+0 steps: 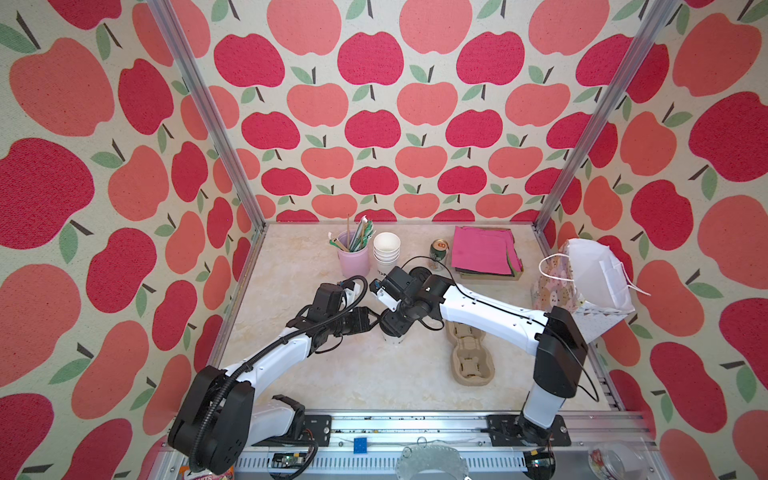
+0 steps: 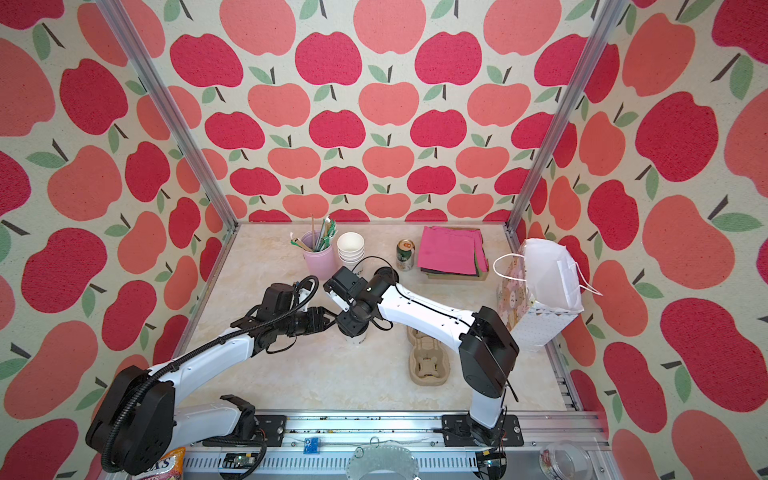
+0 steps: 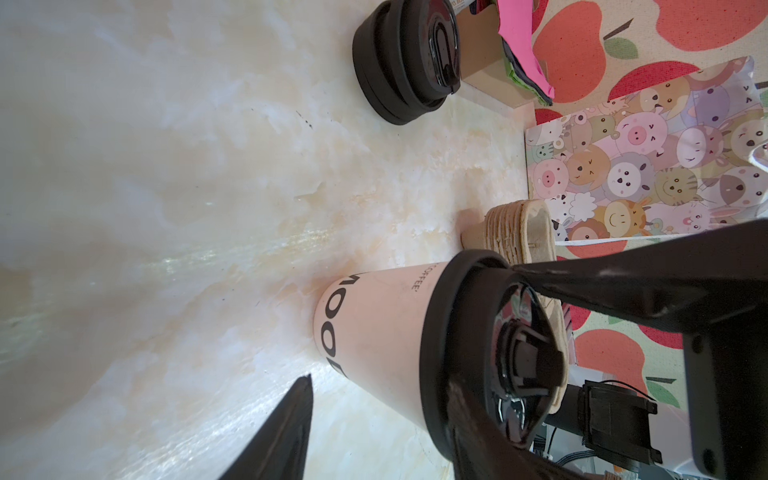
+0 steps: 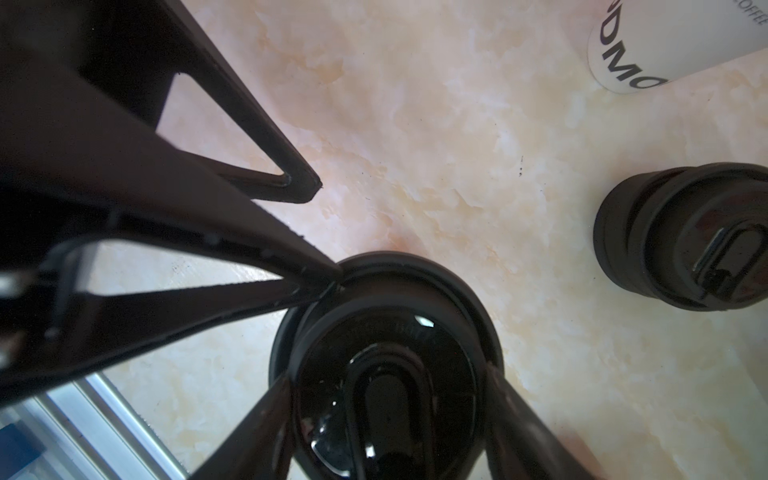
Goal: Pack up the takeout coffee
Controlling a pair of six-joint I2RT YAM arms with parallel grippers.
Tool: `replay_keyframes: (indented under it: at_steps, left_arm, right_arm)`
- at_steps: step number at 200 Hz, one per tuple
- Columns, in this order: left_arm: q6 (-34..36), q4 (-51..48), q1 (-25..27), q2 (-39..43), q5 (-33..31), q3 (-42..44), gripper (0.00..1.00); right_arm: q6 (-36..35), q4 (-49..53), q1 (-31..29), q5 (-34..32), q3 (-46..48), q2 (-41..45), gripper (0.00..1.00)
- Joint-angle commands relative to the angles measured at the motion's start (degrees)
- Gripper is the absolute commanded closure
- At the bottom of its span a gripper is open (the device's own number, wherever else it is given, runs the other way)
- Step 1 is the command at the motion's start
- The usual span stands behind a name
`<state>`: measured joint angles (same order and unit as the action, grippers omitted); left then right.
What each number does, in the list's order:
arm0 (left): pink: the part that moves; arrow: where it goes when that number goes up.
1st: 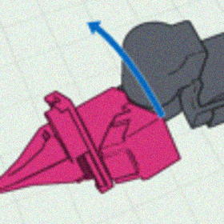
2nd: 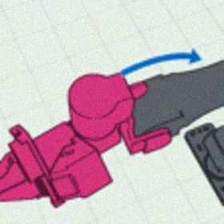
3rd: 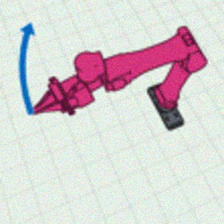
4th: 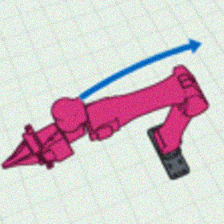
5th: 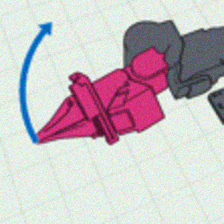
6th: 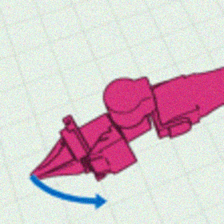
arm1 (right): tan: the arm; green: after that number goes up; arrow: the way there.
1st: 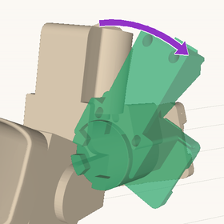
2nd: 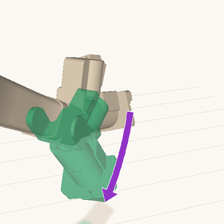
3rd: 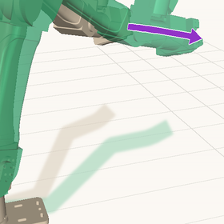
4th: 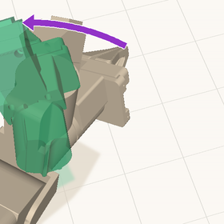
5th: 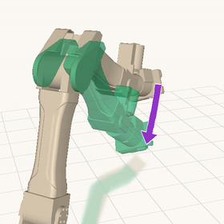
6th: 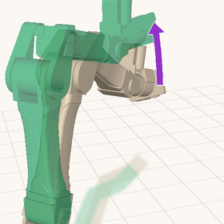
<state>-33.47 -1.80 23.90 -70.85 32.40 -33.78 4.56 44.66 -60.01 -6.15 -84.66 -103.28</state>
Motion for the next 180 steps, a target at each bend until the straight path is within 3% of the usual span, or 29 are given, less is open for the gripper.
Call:
replay_keyframes:
  at_steps: [1, 28, 85, 180]
  left_arm:
    - [-0.5, -5.8, 0.0, -1.7, -3.4, -1.0, 0.49]
    - [-0.9, -7.1, -0.1, -2.7, -3.4, -1.7, 0.51]
    - [-3.6, 0.4, -1.2, -0.3, 4.3, -3.4, 0.47]
    - [-2.8, 2.2, -0.4, -0.9, 7.0, -3.3, 0.42]
  right_arm:
    - [2.0, 11.5, -0.5, 1.8, 8.1, -8.7, 0.45]
    - [2.0, 11.0, -0.5, 2.6, 8.6, -8.6, 0.45]
    - [1.8, 10.1, -0.5, 3.4, 8.8, -7.9, 0.45]
    - [1.2, 9.2, -0.5, 4.5, 8.3, -7.5, 0.44]
